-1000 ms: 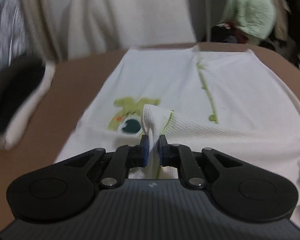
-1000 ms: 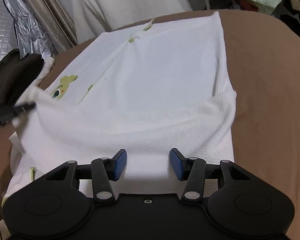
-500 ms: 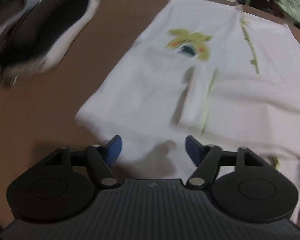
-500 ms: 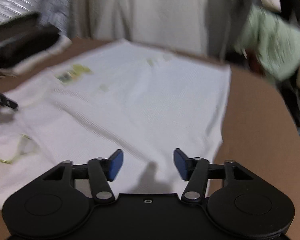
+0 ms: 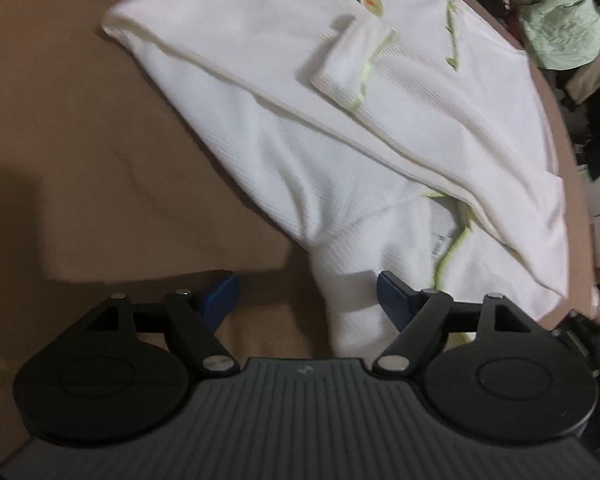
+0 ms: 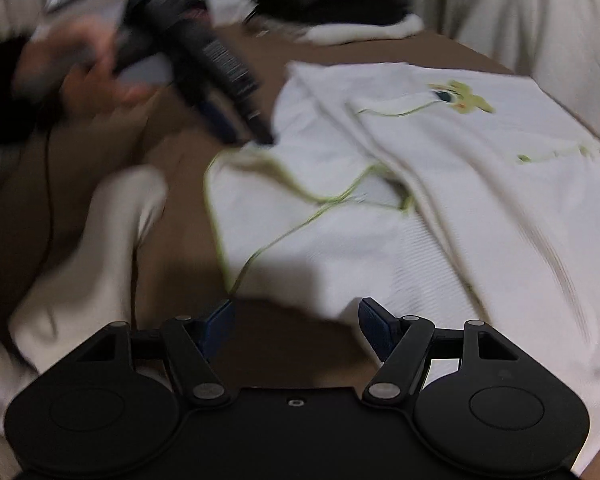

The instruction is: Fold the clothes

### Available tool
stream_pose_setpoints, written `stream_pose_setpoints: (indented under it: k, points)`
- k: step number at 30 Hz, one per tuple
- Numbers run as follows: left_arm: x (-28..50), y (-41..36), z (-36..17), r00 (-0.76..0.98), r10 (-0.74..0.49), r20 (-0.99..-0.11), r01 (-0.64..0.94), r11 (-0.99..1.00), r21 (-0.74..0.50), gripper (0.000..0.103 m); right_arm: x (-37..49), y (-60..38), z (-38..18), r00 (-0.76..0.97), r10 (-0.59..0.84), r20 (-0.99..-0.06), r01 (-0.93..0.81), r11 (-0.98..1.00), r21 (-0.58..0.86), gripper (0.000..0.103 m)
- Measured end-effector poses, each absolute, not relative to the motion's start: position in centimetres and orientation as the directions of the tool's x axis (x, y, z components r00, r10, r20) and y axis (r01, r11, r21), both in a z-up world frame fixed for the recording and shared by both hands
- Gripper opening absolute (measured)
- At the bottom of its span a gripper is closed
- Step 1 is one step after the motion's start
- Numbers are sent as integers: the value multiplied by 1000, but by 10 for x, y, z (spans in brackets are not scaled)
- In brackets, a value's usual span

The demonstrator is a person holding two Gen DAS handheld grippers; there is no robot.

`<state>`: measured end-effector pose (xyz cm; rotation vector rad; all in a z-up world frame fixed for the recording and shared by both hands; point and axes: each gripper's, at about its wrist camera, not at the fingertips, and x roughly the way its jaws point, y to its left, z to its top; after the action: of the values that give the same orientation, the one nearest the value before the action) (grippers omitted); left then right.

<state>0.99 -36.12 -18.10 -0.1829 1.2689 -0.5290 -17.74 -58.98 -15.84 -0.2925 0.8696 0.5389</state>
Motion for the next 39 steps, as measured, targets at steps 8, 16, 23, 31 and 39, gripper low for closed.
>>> stream_pose_setpoints:
  k: [8, 16, 23, 31, 39]
  points:
    - [12, -356, -197, 135, -598, -790, 211, 796, -567, 92, -183, -573, -174, 665, 144, -732, -517, 796, -313, 73]
    - [9, -379, -203, 72, -635, -769, 190, 766, -615, 4, -185, -570, -187, 710, 153, -687, -563, 709, -424, 60]
    - [57, -421, -137, 176, -682, -710, 358, 716, -599, 5, -146, -619, -147, 751, 259, -608, -488, 837, -247, 10]
    - [121, -500, -146, 220, -626, -748, 484, 736, -473, 8, -68, -733, -143, 765, 278, -581, -101, 943, 318, 9]
    - [117, -497, -163, 270, -612, -743, 519, 743, -423, 14, -72, -762, -165, 758, 220, -614, 67, 910, 409, 10]
